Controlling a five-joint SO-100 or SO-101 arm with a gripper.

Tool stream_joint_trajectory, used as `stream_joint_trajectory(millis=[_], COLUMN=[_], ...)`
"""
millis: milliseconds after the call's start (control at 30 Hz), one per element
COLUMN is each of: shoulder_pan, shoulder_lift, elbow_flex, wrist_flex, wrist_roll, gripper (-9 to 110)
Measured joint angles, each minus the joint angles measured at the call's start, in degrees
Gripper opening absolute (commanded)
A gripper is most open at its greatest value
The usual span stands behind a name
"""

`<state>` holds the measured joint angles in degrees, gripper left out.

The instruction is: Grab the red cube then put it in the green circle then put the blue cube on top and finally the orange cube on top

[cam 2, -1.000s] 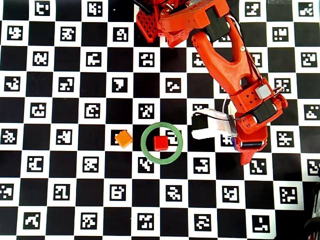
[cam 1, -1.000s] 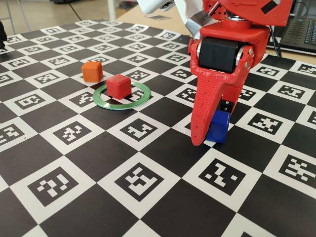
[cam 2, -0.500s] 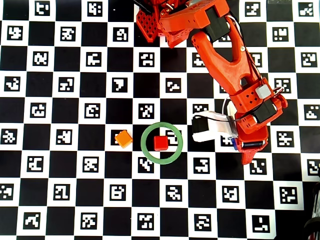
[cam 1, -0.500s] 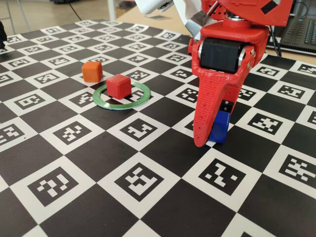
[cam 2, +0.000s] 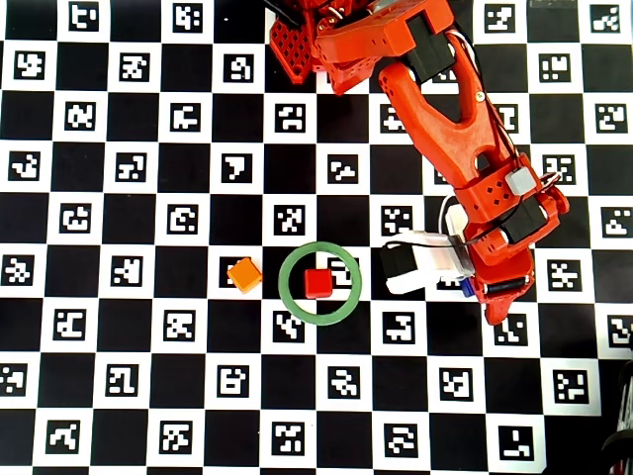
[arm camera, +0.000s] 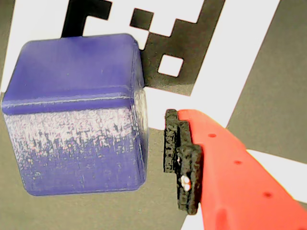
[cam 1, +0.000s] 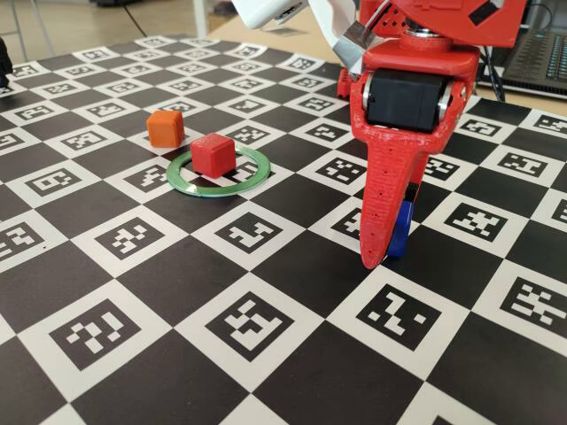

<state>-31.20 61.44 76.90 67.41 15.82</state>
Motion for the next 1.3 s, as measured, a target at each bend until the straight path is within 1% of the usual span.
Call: stream_joint_trajectory(millis=[667,1033,1200,1300], shoulder_pan=[0.70,0.97,0.97,0.97], shoulder_lift=[0.00,0.00,-0.18,-0.97], elbow_flex=[0.00,0.00,0.00,0.00], wrist_flex=[0.00,0.09,0.09,0.09], wrist_roll=[-9.05,-9.49,-9.49,-9.76], gripper=[36,35,27,14])
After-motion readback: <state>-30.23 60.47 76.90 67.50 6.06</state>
